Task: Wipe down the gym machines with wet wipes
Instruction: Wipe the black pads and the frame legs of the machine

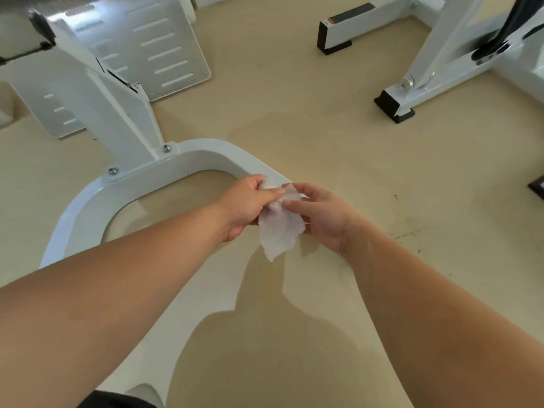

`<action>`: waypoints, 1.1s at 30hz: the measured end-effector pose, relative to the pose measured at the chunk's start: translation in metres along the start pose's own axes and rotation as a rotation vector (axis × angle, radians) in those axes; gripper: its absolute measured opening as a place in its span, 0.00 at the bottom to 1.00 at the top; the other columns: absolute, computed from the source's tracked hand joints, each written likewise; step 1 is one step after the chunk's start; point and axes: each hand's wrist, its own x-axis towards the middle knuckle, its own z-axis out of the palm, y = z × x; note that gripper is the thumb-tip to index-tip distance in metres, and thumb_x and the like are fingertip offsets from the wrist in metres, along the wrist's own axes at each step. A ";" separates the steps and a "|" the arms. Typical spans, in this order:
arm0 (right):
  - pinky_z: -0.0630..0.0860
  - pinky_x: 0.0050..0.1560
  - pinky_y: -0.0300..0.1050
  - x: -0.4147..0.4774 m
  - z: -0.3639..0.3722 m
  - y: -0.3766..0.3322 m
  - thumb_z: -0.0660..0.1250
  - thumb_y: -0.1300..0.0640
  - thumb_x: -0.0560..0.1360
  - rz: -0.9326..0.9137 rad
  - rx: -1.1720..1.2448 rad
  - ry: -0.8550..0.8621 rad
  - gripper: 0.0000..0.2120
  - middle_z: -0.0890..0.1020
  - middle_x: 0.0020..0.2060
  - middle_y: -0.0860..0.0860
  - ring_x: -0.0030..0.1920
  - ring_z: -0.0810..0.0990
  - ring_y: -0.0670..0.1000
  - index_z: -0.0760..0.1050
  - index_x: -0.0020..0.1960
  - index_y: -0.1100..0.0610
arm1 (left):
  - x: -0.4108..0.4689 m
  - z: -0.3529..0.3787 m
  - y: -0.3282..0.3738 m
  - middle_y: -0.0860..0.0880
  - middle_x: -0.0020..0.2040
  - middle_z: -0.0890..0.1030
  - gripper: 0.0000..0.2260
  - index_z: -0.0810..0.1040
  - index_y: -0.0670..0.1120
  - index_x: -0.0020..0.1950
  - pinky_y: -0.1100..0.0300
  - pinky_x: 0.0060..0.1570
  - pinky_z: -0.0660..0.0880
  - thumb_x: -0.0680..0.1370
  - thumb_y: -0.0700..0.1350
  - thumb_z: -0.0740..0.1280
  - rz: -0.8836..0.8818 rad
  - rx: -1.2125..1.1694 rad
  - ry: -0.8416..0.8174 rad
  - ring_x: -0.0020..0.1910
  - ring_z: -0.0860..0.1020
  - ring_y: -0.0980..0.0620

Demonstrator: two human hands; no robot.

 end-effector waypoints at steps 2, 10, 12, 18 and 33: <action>0.78 0.46 0.50 -0.004 -0.016 0.006 0.70 0.66 0.78 0.022 0.019 0.045 0.12 0.84 0.51 0.58 0.47 0.83 0.57 0.77 0.59 0.55 | 0.003 0.007 -0.007 0.47 0.43 0.80 0.04 0.74 0.46 0.52 0.60 0.33 0.78 0.81 0.41 0.68 -0.031 -0.007 -0.008 0.37 0.79 0.52; 0.71 0.38 0.44 0.002 -0.052 0.037 0.65 0.64 0.77 0.031 -0.280 0.539 0.11 0.79 0.37 0.51 0.39 0.75 0.54 0.77 0.40 0.51 | 0.025 0.054 -0.029 0.48 0.54 0.79 0.12 0.72 0.46 0.63 0.56 0.44 0.75 0.82 0.48 0.67 -0.010 0.370 -0.096 0.49 0.78 0.49; 0.73 0.39 0.44 0.002 -0.066 0.047 0.63 0.62 0.77 0.045 -0.372 0.654 0.11 0.80 0.37 0.50 0.38 0.76 0.52 0.78 0.42 0.50 | 0.026 0.062 -0.035 0.50 0.65 0.75 0.20 0.69 0.50 0.71 0.53 0.57 0.74 0.81 0.51 0.67 0.062 0.618 -0.160 0.61 0.76 0.48; 0.73 0.42 0.44 -0.014 -0.106 0.075 0.61 0.59 0.78 0.110 -0.599 0.873 0.11 0.80 0.45 0.47 0.48 0.79 0.54 0.80 0.55 0.52 | 0.029 0.078 -0.060 0.51 0.83 0.41 0.36 0.47 0.51 0.83 0.42 0.78 0.51 0.81 0.58 0.62 0.329 1.409 -0.358 0.82 0.48 0.46; 0.32 0.80 0.57 -0.027 -0.082 0.114 0.42 0.31 0.81 0.115 -1.693 0.366 0.43 0.29 0.79 0.59 0.79 0.28 0.57 0.30 0.81 0.58 | 0.044 0.084 -0.078 0.51 0.82 0.33 0.41 0.39 0.51 0.83 0.37 0.78 0.42 0.80 0.59 0.62 0.359 1.586 -0.366 0.81 0.37 0.49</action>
